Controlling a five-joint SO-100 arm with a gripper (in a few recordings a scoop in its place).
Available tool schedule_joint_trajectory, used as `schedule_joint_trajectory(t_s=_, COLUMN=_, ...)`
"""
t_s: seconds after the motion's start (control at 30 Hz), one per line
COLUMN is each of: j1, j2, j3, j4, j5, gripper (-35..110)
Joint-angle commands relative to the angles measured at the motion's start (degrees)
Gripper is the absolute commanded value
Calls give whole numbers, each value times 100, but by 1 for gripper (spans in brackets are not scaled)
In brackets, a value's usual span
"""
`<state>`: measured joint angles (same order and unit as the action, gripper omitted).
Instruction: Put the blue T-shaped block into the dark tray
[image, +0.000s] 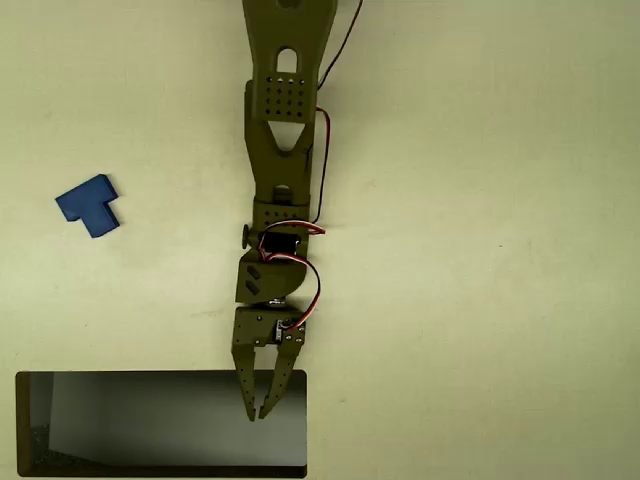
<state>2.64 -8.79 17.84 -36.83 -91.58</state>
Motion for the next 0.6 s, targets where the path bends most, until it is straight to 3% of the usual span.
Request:
schedule_joint_trajectory(t_s=0.0, j1=88, j2=-9, j3=-62, j4=-114, j5=-88, gripper=0)
schedule_joint_trajectory(t_s=0.43, j1=97, j2=-9, j3=-53, j4=-141, j5=-193, gripper=0)
schedule_joint_trajectory(t_s=0.57, j1=62, j2=-9, j3=-290, j4=-615, j5=712, gripper=0)
